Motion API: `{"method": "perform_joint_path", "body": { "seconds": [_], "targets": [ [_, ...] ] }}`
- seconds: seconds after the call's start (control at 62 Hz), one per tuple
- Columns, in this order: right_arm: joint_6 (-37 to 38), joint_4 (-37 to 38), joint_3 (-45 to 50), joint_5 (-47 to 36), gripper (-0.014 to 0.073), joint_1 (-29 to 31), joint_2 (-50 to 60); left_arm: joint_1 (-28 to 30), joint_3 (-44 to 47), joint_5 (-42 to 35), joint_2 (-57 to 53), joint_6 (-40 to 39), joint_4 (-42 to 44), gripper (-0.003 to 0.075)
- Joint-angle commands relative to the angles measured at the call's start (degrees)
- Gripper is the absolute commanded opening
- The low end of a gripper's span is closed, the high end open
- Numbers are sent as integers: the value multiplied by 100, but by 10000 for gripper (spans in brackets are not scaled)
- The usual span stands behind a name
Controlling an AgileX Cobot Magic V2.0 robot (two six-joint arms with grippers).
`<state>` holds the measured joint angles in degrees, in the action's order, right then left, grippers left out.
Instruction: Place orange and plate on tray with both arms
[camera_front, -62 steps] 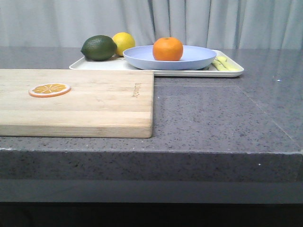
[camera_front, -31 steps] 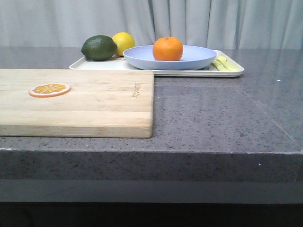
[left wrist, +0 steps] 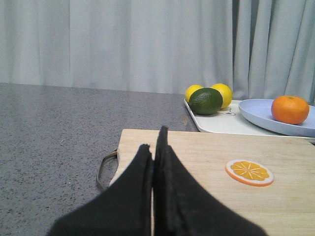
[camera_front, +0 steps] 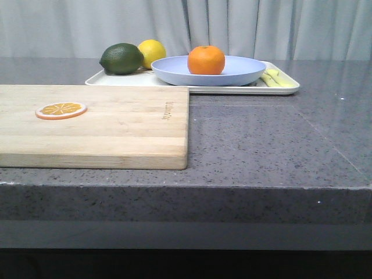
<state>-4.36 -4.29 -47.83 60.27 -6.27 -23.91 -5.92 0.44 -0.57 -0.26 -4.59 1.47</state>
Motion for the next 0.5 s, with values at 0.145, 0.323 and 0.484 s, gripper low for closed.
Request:
{"method": "perform_joint_path", "body": {
  "seconds": [0.145, 0.323, 0.484],
  "targets": [
    [-45, 478, 958, -2690, -67, 138, 515, -6, 153, -480, -105, -5, -2, -20],
    [-45, 485, 2485, -4258, -67, 503, 1502, -6, 153, -480, -105, -5, -2, -20],
    [-39, 485, 3708, -4985, -67, 593, 2179, -6, 153, -480, -105, -5, -2, -20]
  ]
}}
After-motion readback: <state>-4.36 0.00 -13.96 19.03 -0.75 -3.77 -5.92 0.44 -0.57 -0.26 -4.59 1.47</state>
